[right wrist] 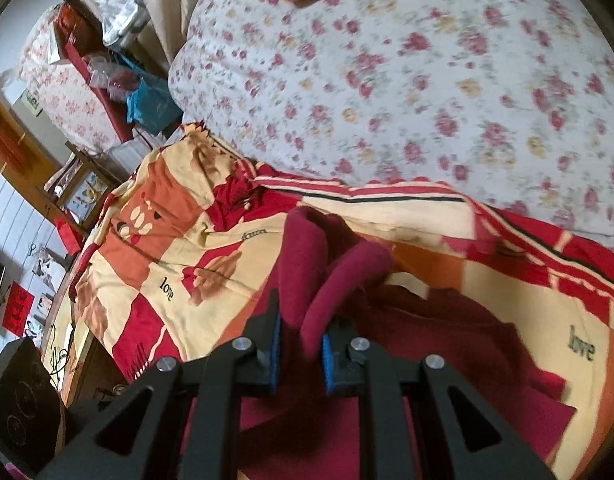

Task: Fold small clothes

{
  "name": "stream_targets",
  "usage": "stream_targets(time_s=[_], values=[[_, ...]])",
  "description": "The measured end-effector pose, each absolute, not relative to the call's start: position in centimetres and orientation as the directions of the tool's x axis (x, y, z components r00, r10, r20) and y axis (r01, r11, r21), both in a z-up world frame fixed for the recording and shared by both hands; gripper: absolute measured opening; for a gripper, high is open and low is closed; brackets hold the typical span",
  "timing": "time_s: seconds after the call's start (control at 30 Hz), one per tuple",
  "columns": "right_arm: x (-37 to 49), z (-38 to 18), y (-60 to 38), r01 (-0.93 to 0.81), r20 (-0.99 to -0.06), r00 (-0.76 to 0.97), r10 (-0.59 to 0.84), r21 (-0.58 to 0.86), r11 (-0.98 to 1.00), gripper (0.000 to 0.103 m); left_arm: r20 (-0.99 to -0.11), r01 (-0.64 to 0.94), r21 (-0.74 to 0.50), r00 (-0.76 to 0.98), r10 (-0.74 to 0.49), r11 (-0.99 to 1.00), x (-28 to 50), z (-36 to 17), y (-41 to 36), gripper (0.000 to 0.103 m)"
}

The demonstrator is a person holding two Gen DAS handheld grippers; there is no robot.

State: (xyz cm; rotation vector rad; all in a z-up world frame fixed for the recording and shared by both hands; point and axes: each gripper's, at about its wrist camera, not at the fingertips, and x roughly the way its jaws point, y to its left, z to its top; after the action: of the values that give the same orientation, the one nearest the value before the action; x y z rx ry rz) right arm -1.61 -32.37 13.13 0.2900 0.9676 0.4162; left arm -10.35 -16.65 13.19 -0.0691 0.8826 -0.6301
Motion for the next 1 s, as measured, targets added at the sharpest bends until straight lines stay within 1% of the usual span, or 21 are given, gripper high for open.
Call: stream_targets(time_s=[0.2, 0.33, 0.57, 0.73, 0.8, 0.83, 0.87, 0.93, 0.97, 1.0], values=[[-3.7, 13.3, -37.0, -0.169, -0.724, 0.53, 0.441, 0.42, 0.892, 0.016, -0.71, 0.544, -0.296, 0.425, -0.562, 0.785, -11.4, 13.6, -20.8, 0.0], [-4.9, 12.3, -40.1, -0.125, -0.727, 0.537, 0.427, 0.431, 0.893, 0.016, -0.725, 0.575, -0.291, 0.389, -0.568, 0.765, -12.0, 13.1, -23.7, 0.0], [-6.0, 8.5, -44.9, -0.017, -0.747, 0.531, 0.4, 0.462, 0.887, 0.015, -0.757, 0.601, -0.293, 0.328, -0.565, 0.743, -13.0, 11.1, -27.9, 0.0], [-6.1, 5.0, -46.1, 0.06, -0.799, 0.497, 0.338, 0.421, 0.905, 0.016, -0.784, 0.602, -0.308, 0.277, -0.555, 0.736, -13.3, 8.6, -30.2, 0.0], [-6.0, 3.7, -46.4, 0.096, -0.822, 0.479, 0.308, 0.398, 0.912, 0.019, -0.788, 0.597, -0.332, 0.251, -0.563, 0.73, -13.5, 8.2, -30.3, 0.005], [-6.2, 3.5, -46.7, 0.116, -0.827, 0.48, 0.292, 0.39, 0.913, 0.032, -0.784, 0.601, -0.343, 0.241, -0.573, 0.722, -13.8, 8.3, -30.1, 0.007], [-6.4, 3.6, -47.1, 0.136, -0.83, 0.487, 0.273, 0.381, 0.915, 0.041, -0.774, 0.616, -0.36, 0.223, -0.593, 0.701, -14.1, 8.8, -29.7, 0.009], [-7.2, 4.6, -47.4, 0.152, -0.832, 0.503, 0.236, 0.354, 0.923, 0.041, -0.738, 0.661, -0.415, 0.157, -0.656, 0.625, -15.2, 10.1, -28.5, 0.01], [-7.7, 5.4, -47.4, 0.151, -0.831, 0.513, 0.216, 0.335, 0.93, 0.041, -0.726, 0.679, -0.422, 0.143, -0.673, 0.601, -15.6, 10.8, -27.8, 0.013], [-8.4, 6.4, -47.2, 0.137, -0.821, 0.531, 0.21, 0.327, 0.935, 0.041, -0.712, 0.704, -0.407, 0.155, -0.685, 0.582, -16.1, 11.8, -26.7, 0.013]])
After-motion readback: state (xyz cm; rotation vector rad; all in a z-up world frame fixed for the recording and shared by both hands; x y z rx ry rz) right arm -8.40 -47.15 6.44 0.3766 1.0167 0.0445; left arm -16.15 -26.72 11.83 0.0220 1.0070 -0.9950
